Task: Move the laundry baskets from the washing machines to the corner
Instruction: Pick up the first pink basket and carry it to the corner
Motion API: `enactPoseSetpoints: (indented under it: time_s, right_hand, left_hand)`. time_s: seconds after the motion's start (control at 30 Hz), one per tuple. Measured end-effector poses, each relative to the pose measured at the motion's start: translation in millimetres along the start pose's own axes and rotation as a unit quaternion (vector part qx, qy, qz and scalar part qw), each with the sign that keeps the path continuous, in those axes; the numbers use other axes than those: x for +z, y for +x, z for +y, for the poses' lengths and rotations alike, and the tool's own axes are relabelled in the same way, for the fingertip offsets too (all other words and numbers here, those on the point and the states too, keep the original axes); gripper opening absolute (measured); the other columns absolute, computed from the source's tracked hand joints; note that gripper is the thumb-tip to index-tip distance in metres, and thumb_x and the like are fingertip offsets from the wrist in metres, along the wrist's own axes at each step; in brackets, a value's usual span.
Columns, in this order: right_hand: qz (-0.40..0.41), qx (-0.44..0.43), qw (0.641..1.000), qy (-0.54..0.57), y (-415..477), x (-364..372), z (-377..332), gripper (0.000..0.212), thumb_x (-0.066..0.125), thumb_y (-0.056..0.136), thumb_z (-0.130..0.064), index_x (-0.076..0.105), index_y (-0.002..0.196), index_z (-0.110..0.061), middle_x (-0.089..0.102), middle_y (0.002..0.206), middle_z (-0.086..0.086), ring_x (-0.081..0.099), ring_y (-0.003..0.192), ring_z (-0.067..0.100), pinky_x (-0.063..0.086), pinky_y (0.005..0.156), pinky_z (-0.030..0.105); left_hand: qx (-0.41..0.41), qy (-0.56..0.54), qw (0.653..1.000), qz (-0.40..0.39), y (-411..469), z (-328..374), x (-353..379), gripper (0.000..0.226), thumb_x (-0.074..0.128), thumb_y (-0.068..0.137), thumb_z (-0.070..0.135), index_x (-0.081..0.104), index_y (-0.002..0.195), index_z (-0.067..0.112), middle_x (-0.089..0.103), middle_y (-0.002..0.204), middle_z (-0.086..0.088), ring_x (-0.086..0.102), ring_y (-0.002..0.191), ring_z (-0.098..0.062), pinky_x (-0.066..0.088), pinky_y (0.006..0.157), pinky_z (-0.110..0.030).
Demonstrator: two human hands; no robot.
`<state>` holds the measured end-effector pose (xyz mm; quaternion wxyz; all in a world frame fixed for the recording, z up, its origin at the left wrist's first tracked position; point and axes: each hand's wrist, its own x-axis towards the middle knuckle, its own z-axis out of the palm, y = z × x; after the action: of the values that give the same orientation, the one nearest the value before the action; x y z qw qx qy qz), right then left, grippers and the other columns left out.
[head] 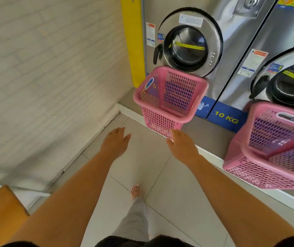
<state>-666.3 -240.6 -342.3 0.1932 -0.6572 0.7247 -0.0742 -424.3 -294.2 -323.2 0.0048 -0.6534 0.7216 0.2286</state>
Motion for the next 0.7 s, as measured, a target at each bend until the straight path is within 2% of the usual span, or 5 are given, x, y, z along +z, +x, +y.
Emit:
enactPoseSetpoints:
  time_s: [0.3, 0.43, 0.53, 0.7]
  right_hand:
    - [0.038, 0.157, 0.983, 0.089, 107.0, -4.9, 16.2, 0.041, 0.045, 0.099, -0.029, 0.045, 0.132, -0.006, 0.056, 0.131, 0.013, 0.053, 0.117, 0.033, 0.042, 0.098, 0.042]
    - [0.050, 0.216, 0.967, 0.126, 148.5, -7.4, 28.0, 0.046, 0.048, 0.098, -0.028, 0.042, 0.138, -0.004, 0.050, 0.140, 0.015, 0.048, 0.125, 0.035, 0.041, 0.104, 0.048]
    - [0.060, 0.258, 0.953, 0.145, 179.4, -9.9, 46.2, 0.043, 0.050, 0.097, -0.026, 0.044, 0.134, -0.004, 0.052, 0.133, 0.019, 0.052, 0.117, 0.040, 0.044, 0.097, 0.049]
    - [0.070, 0.311, 0.933, 0.167, 238.1, -10.4, 80.0, 0.046, 0.050, 0.096, -0.025, 0.041, 0.136, -0.004, 0.050, 0.132, 0.020, 0.052, 0.114, 0.040, 0.044, 0.097, 0.050]
  left_hand:
    - [0.080, 0.018, 0.996, -0.024, 165.4, 17.8, -18.5, 0.055, 0.035, 0.100, 0.039, 0.030, 0.149, 0.013, 0.033, 0.154, -0.010, 0.029, 0.143, -0.029, 0.027, 0.114, -0.042]
    - [0.098, 0.019, 0.994, -0.037, 226.8, 30.1, -24.0, 0.053, 0.040, 0.100, 0.034, 0.035, 0.145, 0.008, 0.040, 0.149, -0.015, 0.036, 0.137, -0.033, 0.032, 0.110, -0.045]
    - [0.120, 0.028, 0.991, -0.046, 268.6, 43.5, -22.4, 0.050, 0.043, 0.099, 0.032, 0.039, 0.141, 0.006, 0.046, 0.143, -0.017, 0.042, 0.131, -0.035, 0.036, 0.105, -0.044]
    - [0.118, 0.034, 0.990, -0.067, 340.3, 67.3, -18.3, 0.049, 0.044, 0.098, 0.032, 0.038, 0.140, 0.007, 0.048, 0.139, -0.018, 0.047, 0.124, -0.039, 0.041, 0.100, -0.049]
